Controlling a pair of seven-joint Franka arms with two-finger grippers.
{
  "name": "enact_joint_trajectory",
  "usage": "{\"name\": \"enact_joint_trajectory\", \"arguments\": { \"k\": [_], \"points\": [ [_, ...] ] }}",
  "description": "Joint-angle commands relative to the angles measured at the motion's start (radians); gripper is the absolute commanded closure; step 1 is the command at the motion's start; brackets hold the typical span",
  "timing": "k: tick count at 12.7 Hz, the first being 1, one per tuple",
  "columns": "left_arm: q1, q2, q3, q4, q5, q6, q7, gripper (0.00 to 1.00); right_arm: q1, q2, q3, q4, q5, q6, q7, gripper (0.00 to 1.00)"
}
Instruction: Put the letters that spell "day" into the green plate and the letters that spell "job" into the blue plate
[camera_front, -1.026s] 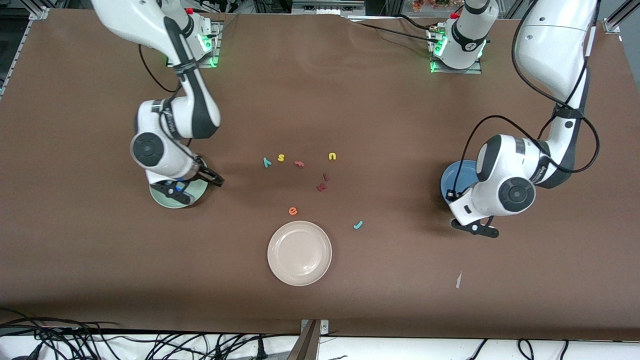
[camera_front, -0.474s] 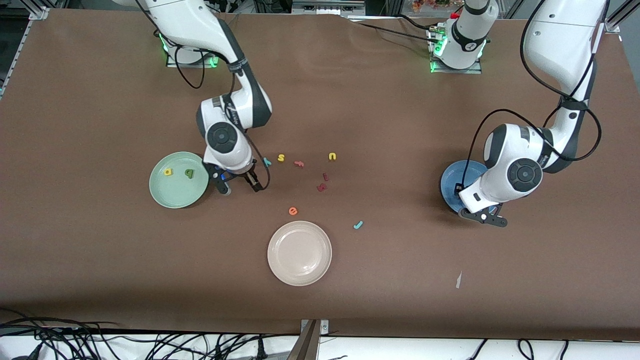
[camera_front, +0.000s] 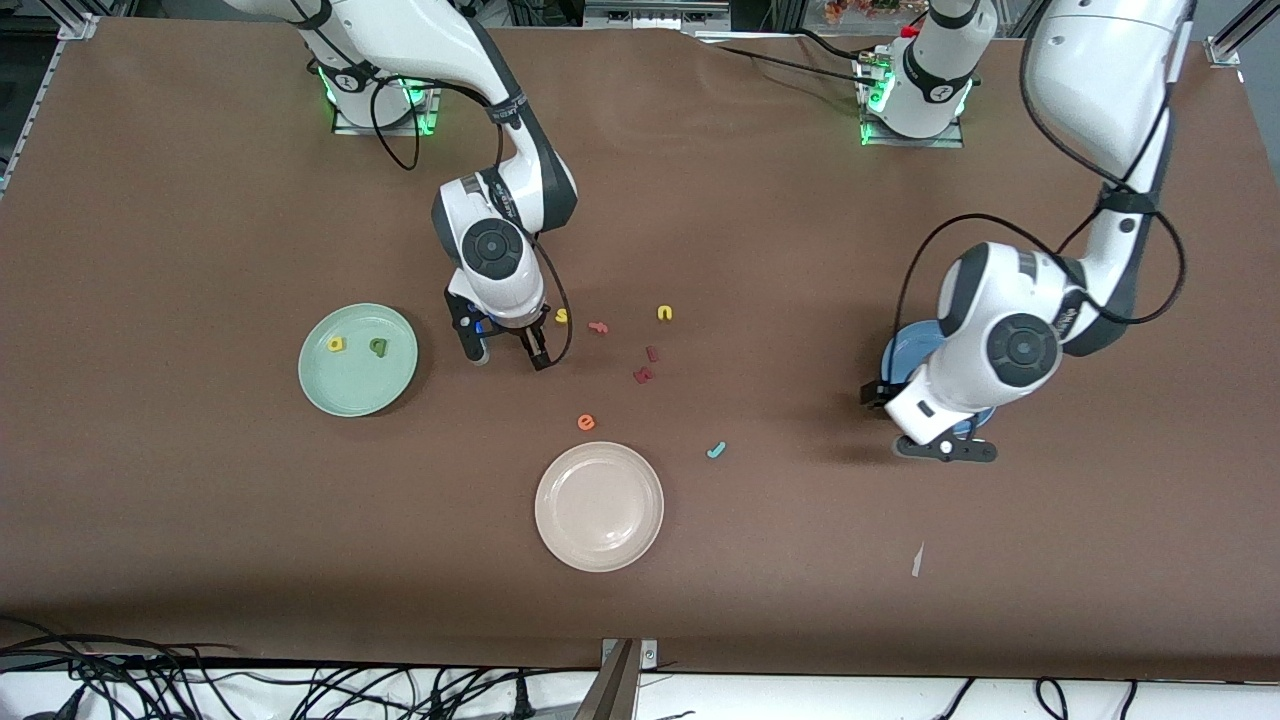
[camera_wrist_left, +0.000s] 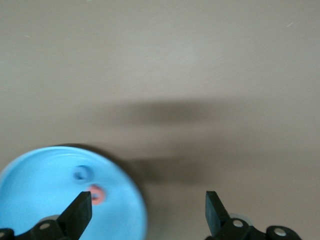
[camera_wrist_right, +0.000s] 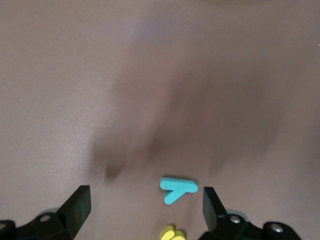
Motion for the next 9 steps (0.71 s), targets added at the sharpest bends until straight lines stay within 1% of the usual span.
{"name": "enact_joint_trajectory", "arguments": {
  "k": [1,2,3,5,6,7,9],
  "points": [
    [-0.095,0.134,0.007,0.182,-0.026,-0.036,-0.224,0.0,0.002,0.001,0.002,-0.037,0.017,0.058,0.006,0.01],
    [-0.119,0.171,0.007,0.234,-0.055,-0.059,-0.295,0.0,0.002,0.001,0.017,-0.043,0.02,0.075,0.009,0.02],
    [-0.134,0.196,0.007,0.271,-0.084,-0.071,-0.34,0.0,0.002,-0.002,0.019,-0.046,0.024,0.068,0.008,0.06],
    [-0.139,0.22,0.007,0.314,-0.136,-0.071,-0.387,0.0,0.002,-0.008,0.025,-0.063,0.024,0.066,0.006,0.06],
    [-0.152,0.24,0.007,0.349,-0.161,-0.071,-0.415,0.0,0.002,-0.008,0.04,-0.072,0.024,0.066,0.008,0.08],
    [-0.174,0.271,0.009,0.392,-0.172,-0.071,-0.473,0.0,0.002,-0.009,0.041,-0.078,0.024,0.066,0.006,0.1],
    [-0.203,0.324,0.011,0.463,-0.172,-0.071,-0.583,0.0,0.002,-0.01,0.041,-0.082,0.024,0.066,0.002,0.22]
  ]
}}
